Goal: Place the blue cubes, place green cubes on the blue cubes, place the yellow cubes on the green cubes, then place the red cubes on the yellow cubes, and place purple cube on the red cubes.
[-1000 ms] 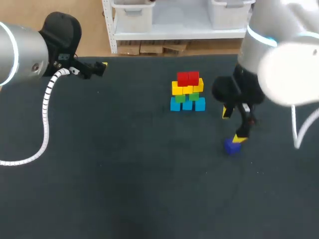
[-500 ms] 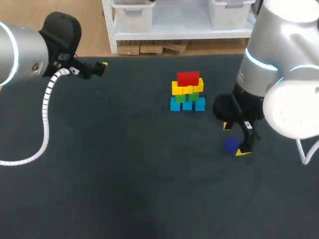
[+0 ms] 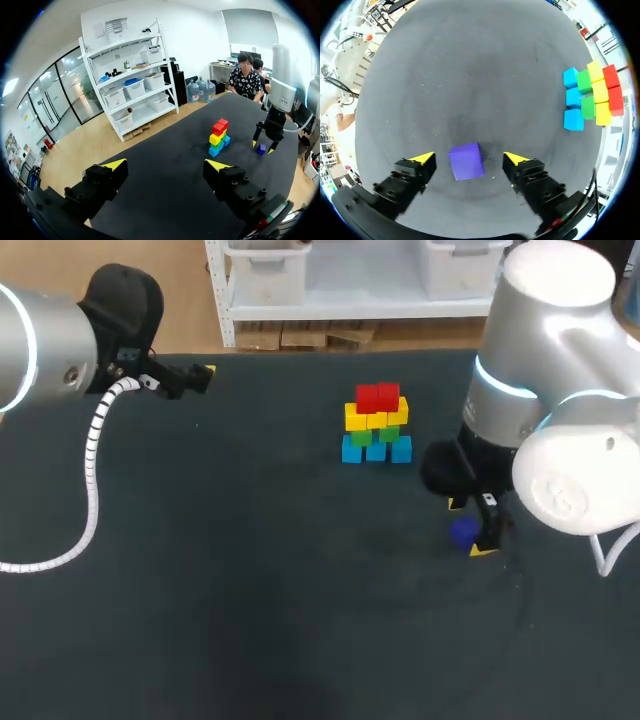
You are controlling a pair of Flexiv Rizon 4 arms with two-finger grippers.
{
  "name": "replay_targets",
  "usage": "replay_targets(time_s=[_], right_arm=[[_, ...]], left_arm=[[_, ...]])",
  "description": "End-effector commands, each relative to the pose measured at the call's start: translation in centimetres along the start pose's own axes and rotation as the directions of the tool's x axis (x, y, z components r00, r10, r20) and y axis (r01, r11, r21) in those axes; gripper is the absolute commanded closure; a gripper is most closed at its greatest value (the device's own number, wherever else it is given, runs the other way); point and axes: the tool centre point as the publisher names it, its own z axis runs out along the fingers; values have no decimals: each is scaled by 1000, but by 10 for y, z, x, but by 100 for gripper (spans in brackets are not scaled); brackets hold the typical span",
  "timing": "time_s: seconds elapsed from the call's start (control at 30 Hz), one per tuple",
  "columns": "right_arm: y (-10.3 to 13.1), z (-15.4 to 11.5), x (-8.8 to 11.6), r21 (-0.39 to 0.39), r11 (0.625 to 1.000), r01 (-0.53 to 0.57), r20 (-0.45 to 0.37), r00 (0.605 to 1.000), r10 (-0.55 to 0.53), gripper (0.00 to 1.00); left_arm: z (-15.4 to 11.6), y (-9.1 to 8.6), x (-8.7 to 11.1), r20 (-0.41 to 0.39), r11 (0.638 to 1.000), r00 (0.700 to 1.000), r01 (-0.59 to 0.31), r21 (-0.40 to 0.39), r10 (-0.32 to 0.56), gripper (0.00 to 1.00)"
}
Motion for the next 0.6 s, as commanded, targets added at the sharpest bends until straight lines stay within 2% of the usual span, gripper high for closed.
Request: replay_targets(time_s=[0.03, 0.07, 0.4, 0.53, 0.6], right_arm=[[-4, 4, -1, 20, 1000, -3, -26, 1000, 4, 80], [-4, 4, 0, 33, 999, -1, -41, 999, 3, 99], [-7, -1, 4, 44, 999, -26, -60, 998, 29, 100], [-16, -19, 10, 33, 997, -65, -50, 997, 66, 100], [-23, -29, 15, 58, 995, -77, -59, 995, 80, 100]], left_arm=[[1, 1, 0, 1, 1000, 1000, -1, 6, 1, 0], [1, 1, 0, 1, 1000, 1000, -1, 6, 1, 0], [1, 1, 0, 1, 1000, 1000, -1, 6, 1, 0], [1, 1, 0, 1, 1000, 1000, -1, 6, 1, 0], [1, 1, 0, 1, 1000, 1000, -1, 6, 1, 0]])
